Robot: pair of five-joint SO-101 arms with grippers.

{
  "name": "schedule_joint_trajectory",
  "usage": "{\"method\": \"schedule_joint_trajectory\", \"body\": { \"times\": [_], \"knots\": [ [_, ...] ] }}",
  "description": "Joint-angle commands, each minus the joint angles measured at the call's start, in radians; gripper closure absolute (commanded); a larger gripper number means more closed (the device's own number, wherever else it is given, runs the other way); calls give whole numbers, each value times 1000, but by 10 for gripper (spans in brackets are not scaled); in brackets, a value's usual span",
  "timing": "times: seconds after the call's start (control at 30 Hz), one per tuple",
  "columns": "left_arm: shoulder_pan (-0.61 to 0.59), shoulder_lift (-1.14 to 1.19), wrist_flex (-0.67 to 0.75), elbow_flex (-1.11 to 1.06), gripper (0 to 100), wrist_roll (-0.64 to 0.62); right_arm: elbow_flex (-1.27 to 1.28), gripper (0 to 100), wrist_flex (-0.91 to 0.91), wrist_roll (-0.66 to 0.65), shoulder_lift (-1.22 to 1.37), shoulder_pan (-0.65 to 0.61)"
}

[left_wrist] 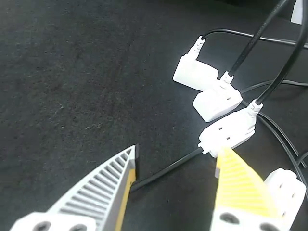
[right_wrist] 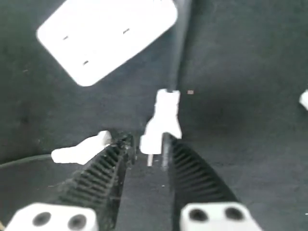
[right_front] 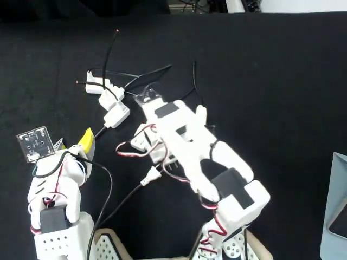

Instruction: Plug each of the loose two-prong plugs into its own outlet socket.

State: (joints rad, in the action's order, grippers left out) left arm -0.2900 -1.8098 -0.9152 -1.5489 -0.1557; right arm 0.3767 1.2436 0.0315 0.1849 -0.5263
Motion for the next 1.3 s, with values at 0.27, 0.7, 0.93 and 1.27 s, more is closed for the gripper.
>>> {"method": "schedule_joint_trajectory", "body": {
  "times": [0.27, 0.7, 0.93, 1.27],
  "knots": [
    [-8, -8, -11, 5, 734, 3, 13, 875, -2, -57, 42, 43],
    [-10, -8, -11, 5, 734, 3, -79, 982, 11, -74, 108, 44],
    [-10, -8, -11, 5, 734, 3, -76, 987, 49, -144, -30, 43],
    [-8, -8, 35, 5, 734, -6, -74, 987, 71, -138, -318, -41]
  ]
}}
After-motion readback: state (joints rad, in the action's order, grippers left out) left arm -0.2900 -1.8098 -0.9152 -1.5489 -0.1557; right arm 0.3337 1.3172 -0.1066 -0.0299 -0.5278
